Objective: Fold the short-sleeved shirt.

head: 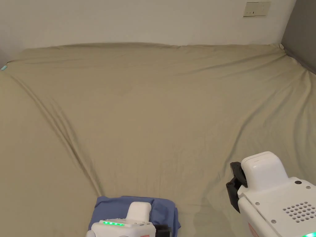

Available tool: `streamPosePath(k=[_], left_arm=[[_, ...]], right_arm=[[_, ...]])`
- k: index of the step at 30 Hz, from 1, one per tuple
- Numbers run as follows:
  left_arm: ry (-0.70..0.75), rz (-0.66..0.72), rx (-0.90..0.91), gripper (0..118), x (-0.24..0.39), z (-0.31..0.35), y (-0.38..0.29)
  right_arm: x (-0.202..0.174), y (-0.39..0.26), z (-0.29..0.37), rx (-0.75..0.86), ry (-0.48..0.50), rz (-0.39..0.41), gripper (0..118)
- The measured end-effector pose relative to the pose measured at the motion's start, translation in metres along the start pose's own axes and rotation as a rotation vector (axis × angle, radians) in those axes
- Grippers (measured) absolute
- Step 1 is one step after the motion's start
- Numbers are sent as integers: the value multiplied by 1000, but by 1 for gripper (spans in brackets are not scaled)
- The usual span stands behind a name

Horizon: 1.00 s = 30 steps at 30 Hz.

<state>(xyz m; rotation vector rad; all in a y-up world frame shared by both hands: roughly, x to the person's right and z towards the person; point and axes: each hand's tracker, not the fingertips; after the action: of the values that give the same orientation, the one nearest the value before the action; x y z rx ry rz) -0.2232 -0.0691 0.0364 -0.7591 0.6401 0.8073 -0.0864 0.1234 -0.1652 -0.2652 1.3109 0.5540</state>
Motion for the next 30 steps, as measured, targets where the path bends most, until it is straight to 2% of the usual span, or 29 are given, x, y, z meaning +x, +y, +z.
streamPosePath(k=[1, 2, 6, 10, 11, 12, 13, 14, 21, 24, 27, 30], left_arm=[[-49, 9, 7, 96, 1, 4, 0], [-86, 19, 5, 100, 3, 9, 1], [-123, 58, 144, 99, -11, 40, 9], [37, 77, 269, 93, -40, 63, 14], [103, 63, 290, 79, -45, 69, 15], [173, 55, 299, 54, -47, 71, 13], [231, 51, 304, 13, -49, 71, 10], [263, 43, 317, 4, -51, 71, 6], [345, -152, 248, 0, -35, 15, -17], [381, -205, 208, 0, -22, -11, -20], [451, -264, 242, 0, -2, -14, -24], [422, -309, 265, 0, 16, -16, -30]], right_arm=[[0, 0, 0, 1, 2, 2, 0], [-1, 1, 1, 3, 3, 5, 0], [0, 4, 3, 12, 0, 1, 0], [0, 6, 5, 15, 1, 2, 0], [-1, 6, 6, 15, 3, 5, 0], [-2, 6, 6, 17, 3, 8, 0], [-3, 7, 7, 17, 4, 10, 0], [-4, 7, 7, 17, 7, 11, 0], [-9, 3, 6, 1, 33, -4, 0], [-5, 1, 7, -10, 82, -61, 0], [-2, 0, 9, -10, 55, -51, 0], [3, 0, 10, -8, 36, -45, 0]])
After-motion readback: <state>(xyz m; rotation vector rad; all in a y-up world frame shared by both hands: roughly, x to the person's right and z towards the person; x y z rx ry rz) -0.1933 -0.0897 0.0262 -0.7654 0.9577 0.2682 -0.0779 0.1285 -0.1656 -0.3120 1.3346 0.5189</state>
